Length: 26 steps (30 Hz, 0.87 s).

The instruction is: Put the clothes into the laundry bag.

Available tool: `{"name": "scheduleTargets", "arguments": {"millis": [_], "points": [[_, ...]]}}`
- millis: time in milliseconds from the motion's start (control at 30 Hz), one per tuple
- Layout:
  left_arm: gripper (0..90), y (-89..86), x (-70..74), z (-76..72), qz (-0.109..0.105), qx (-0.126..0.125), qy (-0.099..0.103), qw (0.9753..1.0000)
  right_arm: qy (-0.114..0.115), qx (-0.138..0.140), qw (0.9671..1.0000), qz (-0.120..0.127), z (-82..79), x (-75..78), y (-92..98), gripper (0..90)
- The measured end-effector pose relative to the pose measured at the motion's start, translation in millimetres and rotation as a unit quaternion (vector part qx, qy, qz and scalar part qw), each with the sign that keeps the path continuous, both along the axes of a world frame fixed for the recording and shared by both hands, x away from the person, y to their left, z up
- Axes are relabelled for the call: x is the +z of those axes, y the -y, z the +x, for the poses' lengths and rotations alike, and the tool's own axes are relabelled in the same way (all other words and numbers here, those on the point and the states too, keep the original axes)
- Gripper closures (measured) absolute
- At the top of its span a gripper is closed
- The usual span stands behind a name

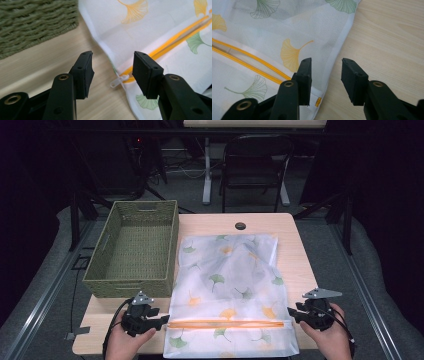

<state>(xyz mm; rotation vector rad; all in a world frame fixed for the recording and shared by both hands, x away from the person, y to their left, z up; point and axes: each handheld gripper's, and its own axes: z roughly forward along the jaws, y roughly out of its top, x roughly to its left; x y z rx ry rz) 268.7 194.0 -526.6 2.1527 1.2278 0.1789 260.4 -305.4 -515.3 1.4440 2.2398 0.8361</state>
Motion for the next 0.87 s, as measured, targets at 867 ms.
{"name": "scheduleTargets", "arguments": {"millis": [867], "points": [[46.7,-36.4,-21.2,33.6,0.026,0.06,0.047,0.9968,0.065,-0.039,0.9968,-0.027,24.7,-22.4,3.8,43.2]]}}
